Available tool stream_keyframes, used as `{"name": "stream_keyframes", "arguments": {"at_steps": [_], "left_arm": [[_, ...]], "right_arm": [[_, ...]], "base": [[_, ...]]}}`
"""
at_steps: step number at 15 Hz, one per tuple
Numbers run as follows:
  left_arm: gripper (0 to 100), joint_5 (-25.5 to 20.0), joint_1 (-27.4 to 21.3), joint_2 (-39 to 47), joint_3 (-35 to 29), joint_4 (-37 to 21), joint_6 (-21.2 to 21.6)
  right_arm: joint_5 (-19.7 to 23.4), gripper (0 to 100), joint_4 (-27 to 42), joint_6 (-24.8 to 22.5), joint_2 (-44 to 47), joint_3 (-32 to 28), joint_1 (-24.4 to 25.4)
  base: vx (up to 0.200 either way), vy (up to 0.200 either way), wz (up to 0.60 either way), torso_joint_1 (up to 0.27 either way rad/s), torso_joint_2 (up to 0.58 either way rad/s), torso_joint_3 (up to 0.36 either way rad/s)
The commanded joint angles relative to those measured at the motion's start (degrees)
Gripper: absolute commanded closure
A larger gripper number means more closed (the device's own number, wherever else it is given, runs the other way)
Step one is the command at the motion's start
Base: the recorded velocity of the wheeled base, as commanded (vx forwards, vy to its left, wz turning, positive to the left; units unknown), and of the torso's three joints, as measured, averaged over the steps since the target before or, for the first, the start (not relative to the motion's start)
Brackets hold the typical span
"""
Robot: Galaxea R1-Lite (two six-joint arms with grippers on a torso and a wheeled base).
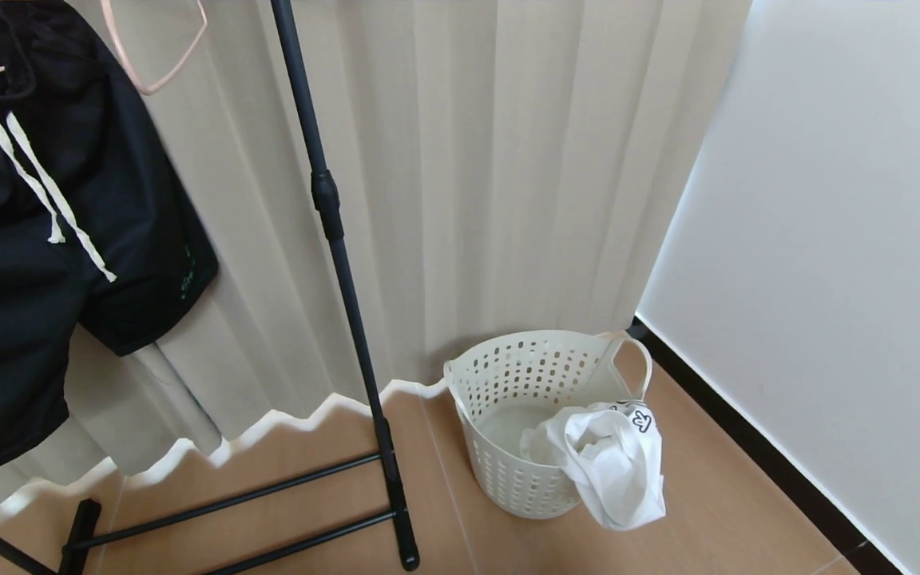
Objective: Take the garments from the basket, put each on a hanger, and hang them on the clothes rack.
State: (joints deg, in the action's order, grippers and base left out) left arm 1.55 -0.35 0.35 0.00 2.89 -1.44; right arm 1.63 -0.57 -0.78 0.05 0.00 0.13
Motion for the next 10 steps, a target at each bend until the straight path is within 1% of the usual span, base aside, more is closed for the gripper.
{"name": "stream_keyframes", "arguments": {"at_steps": [1,10], "left_arm": [[0,0.03,-0.09,0.09,0.0,0.01,0.03],[0,0.12,0.0,0.09,0.0,0.01,-0.14]], "right_arm": [[0.04,0,-0.04,-0.01,0.04,0.0,0.04],[-0.05,0,-0.04,0.08,0.04,0.0,-0.05]], "base": [[0.0,0.0,0.0,0.002,0.0,-0.139],[0.0,0.0,0.0,0.001,0.0,-0.193]]}}
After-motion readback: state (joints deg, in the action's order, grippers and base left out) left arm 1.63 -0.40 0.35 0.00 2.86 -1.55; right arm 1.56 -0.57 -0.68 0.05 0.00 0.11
